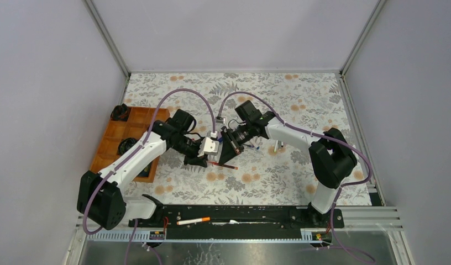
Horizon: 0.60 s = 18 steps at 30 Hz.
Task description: Open the pen caps
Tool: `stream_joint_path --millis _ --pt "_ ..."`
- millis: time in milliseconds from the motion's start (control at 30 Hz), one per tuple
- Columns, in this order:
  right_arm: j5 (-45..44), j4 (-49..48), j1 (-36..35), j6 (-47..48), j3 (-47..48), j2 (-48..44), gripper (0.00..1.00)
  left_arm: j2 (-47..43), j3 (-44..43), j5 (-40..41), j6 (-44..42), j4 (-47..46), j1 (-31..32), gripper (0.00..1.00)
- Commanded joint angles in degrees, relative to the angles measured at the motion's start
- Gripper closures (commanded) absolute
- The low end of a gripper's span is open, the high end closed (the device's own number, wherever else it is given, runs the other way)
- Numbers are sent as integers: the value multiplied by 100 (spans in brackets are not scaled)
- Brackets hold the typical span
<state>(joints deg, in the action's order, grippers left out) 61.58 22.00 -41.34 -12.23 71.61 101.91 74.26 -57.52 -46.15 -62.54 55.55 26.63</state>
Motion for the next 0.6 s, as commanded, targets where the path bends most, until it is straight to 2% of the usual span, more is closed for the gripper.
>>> stream_joint_path --millis 0,33,100,133,233,400,567 --pt "214 -199 -27 -267 182 -22 100 -56 49 286 34 -360 104 100" --pt "214 -279 -24 -338 152 -19 98 -67 41 286 69 -383 105 100" --pt "178 -433 -34 -488 77 2 78 -107 30 278 81 -387 122 100" --pt "168 -490 -39 -541 46 29 71 -117 26 274 96 -387 130 100" --pt "309 -519 -96 -547 3 140 60 -141 12 314 119 -387 149 100" --pt "526 -533 -128 -521 -40 243 59 -154 -52 381 38 -255 149 100" --pt "552 -365 -137 -407 0 308 71 -143 -125 421 13 -220 149 100"
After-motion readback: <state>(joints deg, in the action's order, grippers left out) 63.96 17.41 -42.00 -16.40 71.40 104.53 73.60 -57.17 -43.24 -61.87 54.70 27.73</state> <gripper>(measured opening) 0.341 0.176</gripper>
